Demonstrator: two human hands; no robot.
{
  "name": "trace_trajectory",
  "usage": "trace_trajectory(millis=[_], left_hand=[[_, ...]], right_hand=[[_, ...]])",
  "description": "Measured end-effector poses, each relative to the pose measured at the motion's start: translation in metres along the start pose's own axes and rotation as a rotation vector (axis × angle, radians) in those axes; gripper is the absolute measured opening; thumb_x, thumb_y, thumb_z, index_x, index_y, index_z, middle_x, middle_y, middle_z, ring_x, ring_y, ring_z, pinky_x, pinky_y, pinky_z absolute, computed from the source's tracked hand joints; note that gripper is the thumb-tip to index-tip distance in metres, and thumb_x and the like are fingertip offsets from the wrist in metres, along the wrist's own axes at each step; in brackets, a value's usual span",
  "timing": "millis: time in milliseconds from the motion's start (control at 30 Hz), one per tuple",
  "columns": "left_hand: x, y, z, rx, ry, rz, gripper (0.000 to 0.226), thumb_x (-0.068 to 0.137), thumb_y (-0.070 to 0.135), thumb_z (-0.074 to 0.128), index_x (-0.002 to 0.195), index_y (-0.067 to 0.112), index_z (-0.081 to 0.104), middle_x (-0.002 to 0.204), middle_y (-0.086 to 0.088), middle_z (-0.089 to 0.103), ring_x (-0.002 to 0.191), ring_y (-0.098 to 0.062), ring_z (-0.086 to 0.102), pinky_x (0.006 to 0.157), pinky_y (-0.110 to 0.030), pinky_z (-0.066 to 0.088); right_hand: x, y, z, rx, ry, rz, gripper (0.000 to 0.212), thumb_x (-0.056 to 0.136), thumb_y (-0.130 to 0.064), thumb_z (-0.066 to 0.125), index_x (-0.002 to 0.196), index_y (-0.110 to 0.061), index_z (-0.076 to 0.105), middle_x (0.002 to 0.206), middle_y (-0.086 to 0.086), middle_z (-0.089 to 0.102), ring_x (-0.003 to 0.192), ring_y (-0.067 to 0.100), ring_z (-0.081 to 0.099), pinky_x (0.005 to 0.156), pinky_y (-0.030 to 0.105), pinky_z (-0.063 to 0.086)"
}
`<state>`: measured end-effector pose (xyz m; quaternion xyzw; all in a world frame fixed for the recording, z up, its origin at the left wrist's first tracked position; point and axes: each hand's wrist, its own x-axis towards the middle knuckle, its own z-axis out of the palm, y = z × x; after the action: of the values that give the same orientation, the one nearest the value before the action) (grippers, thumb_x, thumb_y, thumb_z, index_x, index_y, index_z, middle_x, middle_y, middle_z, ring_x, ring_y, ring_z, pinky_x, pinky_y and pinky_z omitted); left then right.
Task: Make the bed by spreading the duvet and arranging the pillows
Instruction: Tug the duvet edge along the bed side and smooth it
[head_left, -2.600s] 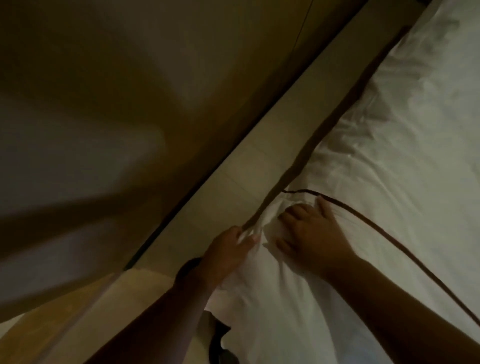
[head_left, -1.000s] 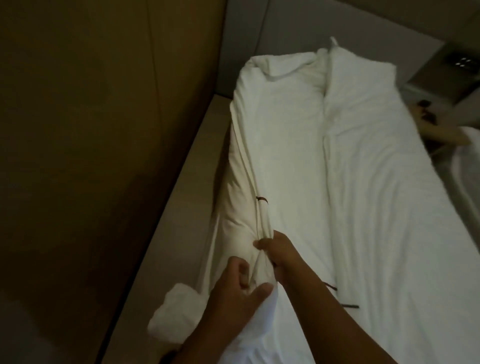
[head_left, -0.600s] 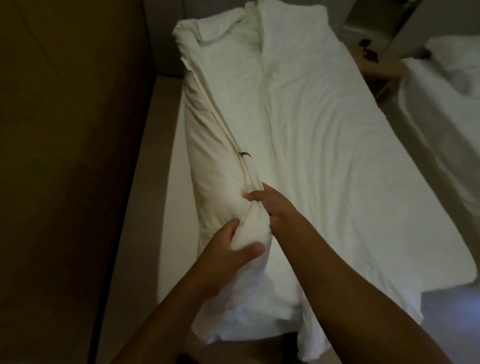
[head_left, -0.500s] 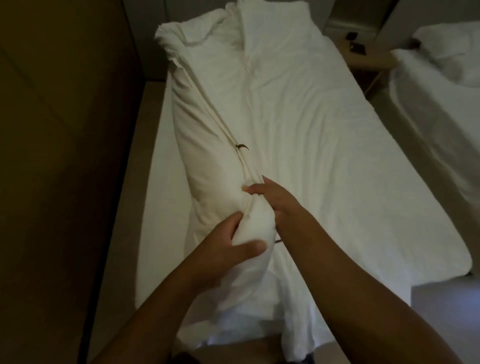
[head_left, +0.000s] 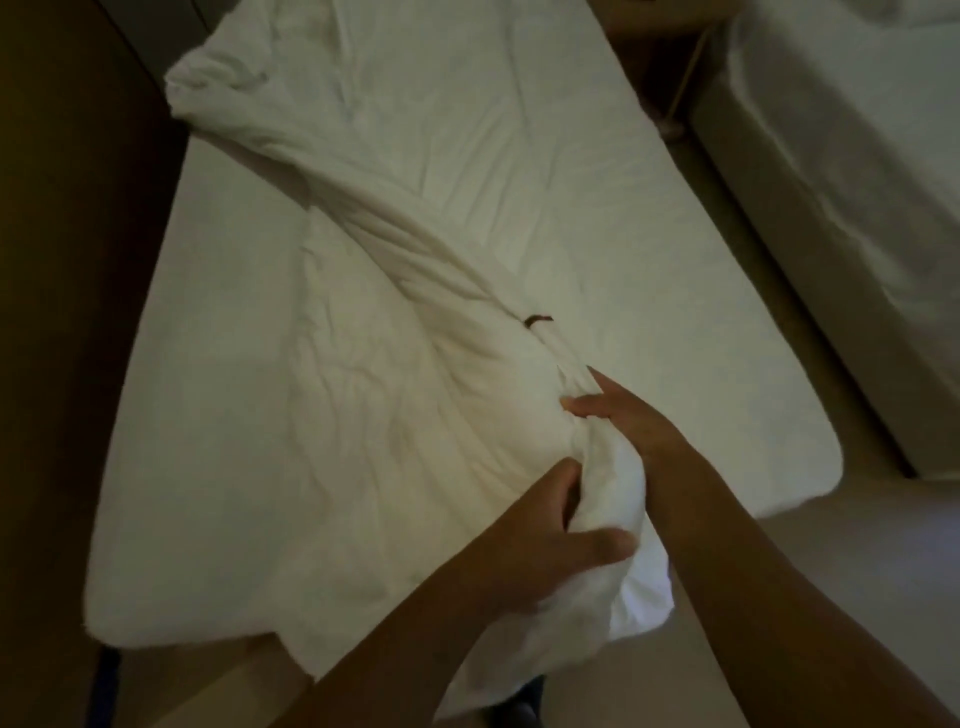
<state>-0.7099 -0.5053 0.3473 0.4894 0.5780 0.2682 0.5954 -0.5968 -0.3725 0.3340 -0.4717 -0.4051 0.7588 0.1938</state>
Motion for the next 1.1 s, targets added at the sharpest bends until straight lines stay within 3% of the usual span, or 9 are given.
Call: trace_trajectory(millis=[67,200,300,400,500,767,867,1000,1100], left_hand=[[0.032,0.001,0.028,-0.041,-0.082,-0.033,0.068,0.084,0.043,0.069,0.14,0.034,0.03,0.127,0.023,0.046,0.111,0.008,0.047,0.097,-0.017,0.041],[0.095,-0.016,0.078,-0.06,-0.209,-0.048,0.086,0.075,0.048,0.074,0.145,0.028,0.029,0.142,0.006,0.048,0.125,-0.01,0.05,0.101,-0.032,0.047],[0.138,-0.06,0.106,0.011,-0.276,-0.09,0.087,0.076,0.049,0.073,0.145,0.028,0.024,0.14,0.004,0.047,0.122,-0.013,0.051,0.097,-0.031,0.048],[0.159,-0.123,0.125,0.004,-0.231,-0.125,0.079,0.072,0.059,0.072,0.135,0.031,0.034,0.128,0.01,0.053,0.115,-0.004,0.054,0.098,-0.029,0.048],[0.163,-0.175,0.136,-0.014,-0.086,-0.195,0.046,0.079,0.045,0.073,0.113,0.032,0.046,0.107,0.012,0.06,0.099,-0.005,0.06,0.09,-0.03,0.051],[0.172,-0.207,0.138,0.027,-0.022,-0.212,0.045,0.078,0.047,0.073,0.113,0.03,0.051,0.099,0.012,0.062,0.09,-0.001,0.061,0.074,-0.018,0.046],[0.161,-0.188,0.152,-0.056,-0.069,-0.222,0.055,0.083,0.042,0.07,0.129,0.028,0.043,0.111,0.013,0.062,0.098,-0.003,0.062,0.083,-0.021,0.05],[0.128,-0.167,0.166,0.013,-0.221,-0.189,0.06,0.089,0.03,0.063,0.141,0.03,0.032,0.096,0.02,0.056,0.076,0.008,0.059,0.065,-0.01,0.047],[0.122,-0.169,0.136,0.049,-0.062,-0.106,0.04,0.082,0.035,0.06,0.12,0.023,0.062,0.091,0.015,0.064,0.08,0.002,0.063,0.07,-0.017,0.047]], right_hand=[[0.005,0.009,-0.043,-0.023,0.046,0.002,0.039,0.081,-0.005,0.069,0.117,-0.02,0.062,0.11,0.006,0.07,0.098,0.014,0.069,0.077,0.023,0.054],[0.016,0.022,-0.113,-0.092,0.227,-0.022,0.034,0.09,0.004,0.057,0.105,-0.026,0.052,0.085,-0.01,0.06,0.067,0.0,0.06,0.05,0.002,0.043],[0.041,0.058,-0.155,-0.108,0.168,0.03,0.029,0.087,-0.004,0.061,0.113,-0.018,0.061,0.113,0.007,0.068,0.089,0.015,0.068,0.068,0.02,0.054],[0.075,0.113,-0.172,-0.093,0.195,0.127,0.029,0.089,-0.009,0.062,0.118,-0.009,0.064,0.109,0.014,0.07,0.095,0.028,0.069,0.076,0.036,0.057],[0.101,0.167,-0.167,-0.075,0.268,0.164,0.022,0.093,-0.014,0.061,0.112,-0.005,0.067,0.095,0.012,0.072,0.088,0.028,0.068,0.073,0.034,0.058],[0.116,0.201,-0.167,-0.112,0.291,0.077,0.008,0.089,-0.021,0.067,0.093,-0.015,0.072,0.086,0.004,0.072,0.076,0.013,0.068,0.074,0.025,0.056],[0.094,0.189,-0.168,-0.416,0.341,-0.005,0.021,0.086,-0.04,0.068,0.086,-0.019,0.07,0.082,-0.003,0.069,0.068,0.003,0.063,0.064,0.02,0.049],[0.045,0.192,-0.169,-0.666,0.324,0.068,0.052,0.069,-0.069,0.069,0.105,-0.034,0.056,0.095,-0.013,0.065,0.084,0.005,0.062,0.068,0.024,0.045],[0.019,0.216,-0.17,-0.652,0.361,0.105,0.077,0.068,-0.053,0.08,0.131,-0.034,0.04,0.113,-0.01,0.058,0.099,0.012,0.058,0.08,0.03,0.047]])
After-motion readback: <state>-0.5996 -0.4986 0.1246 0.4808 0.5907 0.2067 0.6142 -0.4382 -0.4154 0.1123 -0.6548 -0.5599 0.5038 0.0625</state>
